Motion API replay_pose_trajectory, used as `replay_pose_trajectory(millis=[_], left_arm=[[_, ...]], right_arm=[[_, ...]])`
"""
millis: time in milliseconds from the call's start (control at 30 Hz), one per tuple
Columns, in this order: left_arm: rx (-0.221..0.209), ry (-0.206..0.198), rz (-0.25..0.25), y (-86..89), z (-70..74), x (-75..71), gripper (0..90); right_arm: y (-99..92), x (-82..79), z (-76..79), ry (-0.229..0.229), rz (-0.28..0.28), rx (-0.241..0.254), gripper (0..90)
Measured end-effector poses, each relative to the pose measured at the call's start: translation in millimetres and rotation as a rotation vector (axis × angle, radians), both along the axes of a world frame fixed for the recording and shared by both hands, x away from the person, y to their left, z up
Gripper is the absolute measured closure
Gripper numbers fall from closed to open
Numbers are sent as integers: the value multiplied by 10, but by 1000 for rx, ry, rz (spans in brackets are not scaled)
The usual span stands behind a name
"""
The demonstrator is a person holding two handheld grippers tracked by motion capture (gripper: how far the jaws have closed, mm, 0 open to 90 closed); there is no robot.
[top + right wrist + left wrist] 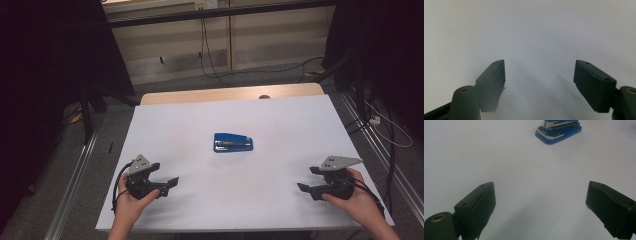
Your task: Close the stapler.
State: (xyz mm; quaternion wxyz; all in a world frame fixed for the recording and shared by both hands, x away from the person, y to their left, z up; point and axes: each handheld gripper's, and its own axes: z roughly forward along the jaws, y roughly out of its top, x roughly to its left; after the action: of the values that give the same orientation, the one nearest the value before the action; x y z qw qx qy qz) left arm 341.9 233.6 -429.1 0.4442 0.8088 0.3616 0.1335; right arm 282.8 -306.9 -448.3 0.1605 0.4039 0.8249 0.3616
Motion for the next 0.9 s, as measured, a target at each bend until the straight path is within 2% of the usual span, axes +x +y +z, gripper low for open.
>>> replay_pose_trajectory(millis=[367,467,533,700,900], left_arm=[[-14,-1,12,67,23,-22,89],[-2,6,10,73,5,-44,89],[-15,5,10,76,-1,-40,89],[-5,3,2,83,-16,-42,89],[-24,-6,0,98,1,-40,89]], right_arm=[[-19,-35,-7,-8,2,-10,256],[-22,-39,-14,-9,2,-10,256],[-22,-42,-19,-10,1,-6,256],[-15,-61,-18,-13,6,1,256],[-26,-71,0,-23,-2,9,253]])
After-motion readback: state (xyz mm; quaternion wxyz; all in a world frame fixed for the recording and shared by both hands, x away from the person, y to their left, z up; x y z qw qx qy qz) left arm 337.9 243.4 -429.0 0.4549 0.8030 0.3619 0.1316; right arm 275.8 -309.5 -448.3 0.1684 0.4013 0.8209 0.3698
